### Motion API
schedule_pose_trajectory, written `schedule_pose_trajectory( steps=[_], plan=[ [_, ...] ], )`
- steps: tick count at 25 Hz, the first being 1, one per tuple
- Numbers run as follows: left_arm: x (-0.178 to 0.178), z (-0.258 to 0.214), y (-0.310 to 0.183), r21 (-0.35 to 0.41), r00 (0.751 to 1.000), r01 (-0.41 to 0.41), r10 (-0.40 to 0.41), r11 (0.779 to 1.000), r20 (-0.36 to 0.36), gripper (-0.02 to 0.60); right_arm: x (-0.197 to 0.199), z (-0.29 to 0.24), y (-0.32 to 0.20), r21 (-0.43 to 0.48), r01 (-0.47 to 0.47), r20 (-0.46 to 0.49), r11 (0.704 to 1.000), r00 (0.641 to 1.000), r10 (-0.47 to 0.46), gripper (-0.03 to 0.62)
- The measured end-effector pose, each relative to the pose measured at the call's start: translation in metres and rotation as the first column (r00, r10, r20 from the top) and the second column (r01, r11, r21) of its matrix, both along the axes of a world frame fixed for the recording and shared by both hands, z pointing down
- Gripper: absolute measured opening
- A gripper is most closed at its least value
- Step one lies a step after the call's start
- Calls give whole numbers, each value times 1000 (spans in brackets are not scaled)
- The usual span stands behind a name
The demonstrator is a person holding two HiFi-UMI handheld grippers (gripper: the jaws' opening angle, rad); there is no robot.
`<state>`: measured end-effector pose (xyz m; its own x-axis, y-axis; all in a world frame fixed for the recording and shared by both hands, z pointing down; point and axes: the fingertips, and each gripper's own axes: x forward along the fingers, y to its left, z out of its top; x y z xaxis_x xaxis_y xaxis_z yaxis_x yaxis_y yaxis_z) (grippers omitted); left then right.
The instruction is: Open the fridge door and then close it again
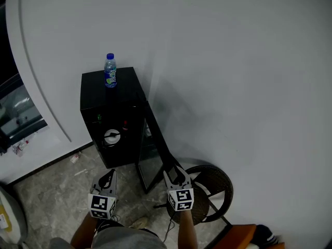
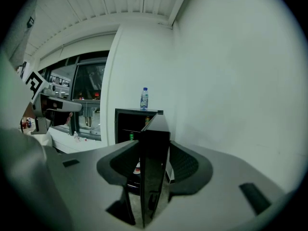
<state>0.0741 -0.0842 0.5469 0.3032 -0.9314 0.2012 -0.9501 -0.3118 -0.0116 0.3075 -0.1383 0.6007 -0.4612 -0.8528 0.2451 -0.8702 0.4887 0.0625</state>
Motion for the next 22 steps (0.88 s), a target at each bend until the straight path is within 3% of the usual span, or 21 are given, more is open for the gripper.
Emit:
schedule_pose_trajectory(
  steps=[22],
  plan=[
    [-35, 9, -5, -26, 1000, -11, 10, 1000, -16, 3, -26, -2, 9, 11, -17, -11, 1000, 1000, 17, 193]
  ],
)
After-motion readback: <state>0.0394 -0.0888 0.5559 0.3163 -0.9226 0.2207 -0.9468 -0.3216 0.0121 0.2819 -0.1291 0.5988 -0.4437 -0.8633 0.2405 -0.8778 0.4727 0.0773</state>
